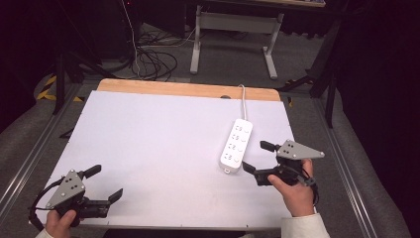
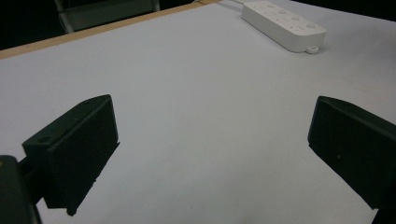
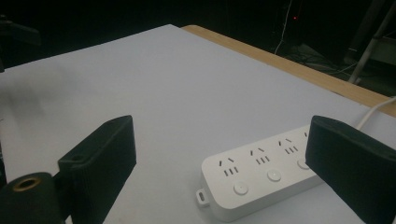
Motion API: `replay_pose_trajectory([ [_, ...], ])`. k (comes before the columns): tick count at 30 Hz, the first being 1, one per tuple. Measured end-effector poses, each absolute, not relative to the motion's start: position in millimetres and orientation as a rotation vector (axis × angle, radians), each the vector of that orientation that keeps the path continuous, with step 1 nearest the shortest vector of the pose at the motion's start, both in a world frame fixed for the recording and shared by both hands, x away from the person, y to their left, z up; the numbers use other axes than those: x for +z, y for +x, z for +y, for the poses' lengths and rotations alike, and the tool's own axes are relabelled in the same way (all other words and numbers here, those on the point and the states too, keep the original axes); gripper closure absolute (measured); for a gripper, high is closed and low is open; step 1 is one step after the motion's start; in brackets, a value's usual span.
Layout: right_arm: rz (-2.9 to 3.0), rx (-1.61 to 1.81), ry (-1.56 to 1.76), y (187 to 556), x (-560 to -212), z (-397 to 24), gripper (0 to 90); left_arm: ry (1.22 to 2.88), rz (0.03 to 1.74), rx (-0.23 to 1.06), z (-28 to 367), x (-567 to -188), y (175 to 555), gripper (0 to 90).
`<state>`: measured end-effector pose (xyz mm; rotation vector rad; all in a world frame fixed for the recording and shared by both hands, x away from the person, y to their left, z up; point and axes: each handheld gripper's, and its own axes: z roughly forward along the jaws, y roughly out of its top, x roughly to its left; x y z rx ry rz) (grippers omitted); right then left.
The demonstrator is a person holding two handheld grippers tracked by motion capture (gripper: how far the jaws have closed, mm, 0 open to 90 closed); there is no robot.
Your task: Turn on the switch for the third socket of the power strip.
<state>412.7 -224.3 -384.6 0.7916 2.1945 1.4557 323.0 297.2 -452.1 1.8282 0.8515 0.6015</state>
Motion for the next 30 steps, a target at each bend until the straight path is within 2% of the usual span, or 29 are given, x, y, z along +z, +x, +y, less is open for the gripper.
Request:
replay_pose_trajectory([
  [5,2.218,1.467,0.818,406.7,-401.8,-228.1,9.1,1.818,0.859,0.603,296.8,-451.6,321.5,2.1],
  [8,2.237,1.502,0.86,405.8,-413.2,-230.3,9.1,1.813,0.86,0.56,298.9,-450.3,320.8,2.1],
  [30,2.338,1.36,0.84,405.4,-482.6,-231.0,8.4,1.816,0.877,0.589,306.1,-453.3,318.9,2.0],
])
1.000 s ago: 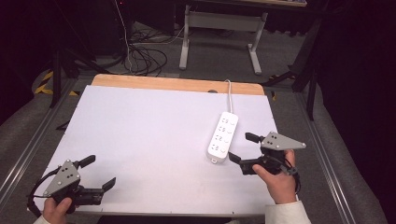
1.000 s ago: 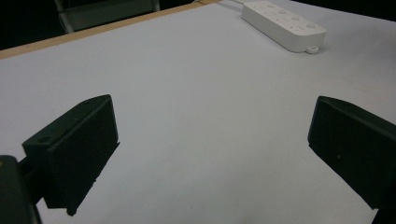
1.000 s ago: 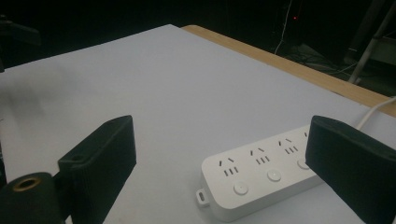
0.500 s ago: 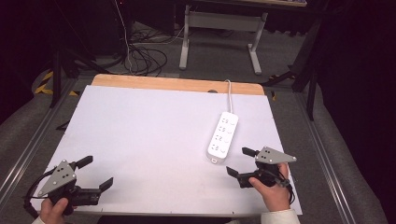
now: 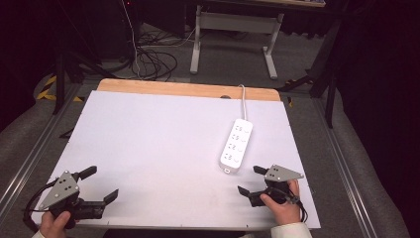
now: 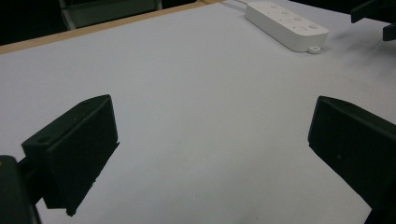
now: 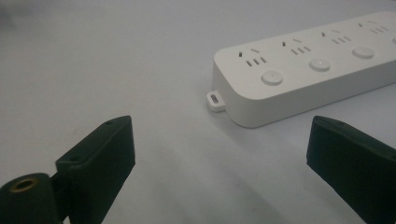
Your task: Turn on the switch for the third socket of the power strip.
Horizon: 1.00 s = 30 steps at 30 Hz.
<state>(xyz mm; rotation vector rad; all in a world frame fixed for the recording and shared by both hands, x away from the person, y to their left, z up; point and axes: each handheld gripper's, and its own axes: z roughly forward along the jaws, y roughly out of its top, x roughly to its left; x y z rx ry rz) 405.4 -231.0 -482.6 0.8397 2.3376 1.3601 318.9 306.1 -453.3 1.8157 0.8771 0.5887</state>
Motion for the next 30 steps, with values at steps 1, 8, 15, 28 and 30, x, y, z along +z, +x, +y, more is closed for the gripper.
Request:
replay_pose_trajectory([
  [1,2.344,1.349,0.844,405.1,-484.2,-230.6,8.4,1.816,0.877,0.589,306.1,-453.3,318.9,2.1],
  [8,2.361,1.312,0.858,402.1,-491.0,-227.1,9.0,1.812,0.884,0.583,306.8,-455.8,315.6,2.1],
  [15,2.402,1.268,0.866,400.3,-495.3,-221.6,9.2,1.811,0.912,0.616,304.6,-460.4,319.3,2.0],
  [28,2.289,1.321,0.838,396.6,-487.4,-227.4,10.0,1.791,0.908,0.634,306.1,-462.6,322.2,2.1],
  [30,2.284,1.324,0.836,396.1,-487.2,-228.0,10.0,1.794,0.907,0.63,306.1,-462.7,322.2,2.0],
])
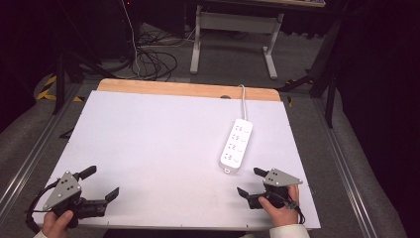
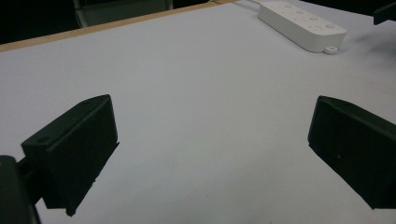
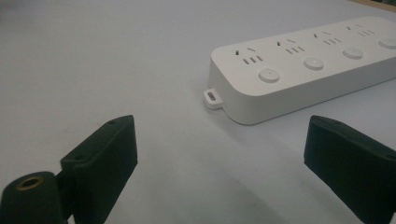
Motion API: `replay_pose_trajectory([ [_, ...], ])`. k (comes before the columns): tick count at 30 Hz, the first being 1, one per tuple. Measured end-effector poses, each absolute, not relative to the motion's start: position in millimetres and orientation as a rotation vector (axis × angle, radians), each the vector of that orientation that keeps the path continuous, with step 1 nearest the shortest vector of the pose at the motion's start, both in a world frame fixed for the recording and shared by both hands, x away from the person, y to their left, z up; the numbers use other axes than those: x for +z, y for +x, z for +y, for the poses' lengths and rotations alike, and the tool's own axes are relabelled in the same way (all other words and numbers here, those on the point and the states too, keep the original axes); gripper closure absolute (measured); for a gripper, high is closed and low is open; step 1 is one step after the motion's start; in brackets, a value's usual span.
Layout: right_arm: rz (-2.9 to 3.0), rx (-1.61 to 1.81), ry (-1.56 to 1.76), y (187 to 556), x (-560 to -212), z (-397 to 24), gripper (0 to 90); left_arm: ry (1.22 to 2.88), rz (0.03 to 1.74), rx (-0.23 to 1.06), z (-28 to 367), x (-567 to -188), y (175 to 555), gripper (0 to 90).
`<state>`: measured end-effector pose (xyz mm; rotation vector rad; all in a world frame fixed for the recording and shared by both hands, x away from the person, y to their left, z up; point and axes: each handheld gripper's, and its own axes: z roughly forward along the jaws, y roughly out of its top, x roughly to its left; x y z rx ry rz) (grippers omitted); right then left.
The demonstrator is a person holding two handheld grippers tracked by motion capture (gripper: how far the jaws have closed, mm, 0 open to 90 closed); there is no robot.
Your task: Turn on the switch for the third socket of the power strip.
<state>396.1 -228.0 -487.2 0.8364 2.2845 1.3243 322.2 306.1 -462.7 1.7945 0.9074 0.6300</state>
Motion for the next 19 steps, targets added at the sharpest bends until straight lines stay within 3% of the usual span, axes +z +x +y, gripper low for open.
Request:
replay_pose_trajectory([
  [8,2.269,1.329,0.835,395.5,-486.3,-229.5,13.1,1.815,0.921,0.564,310.8,-462.8,324.0,2.3],
  [19,2.262,1.34,0.838,394.2,-485.5,-231.5,14.0,1.818,0.91,0.578,308.6,-463.3,324.9,2.2],
])
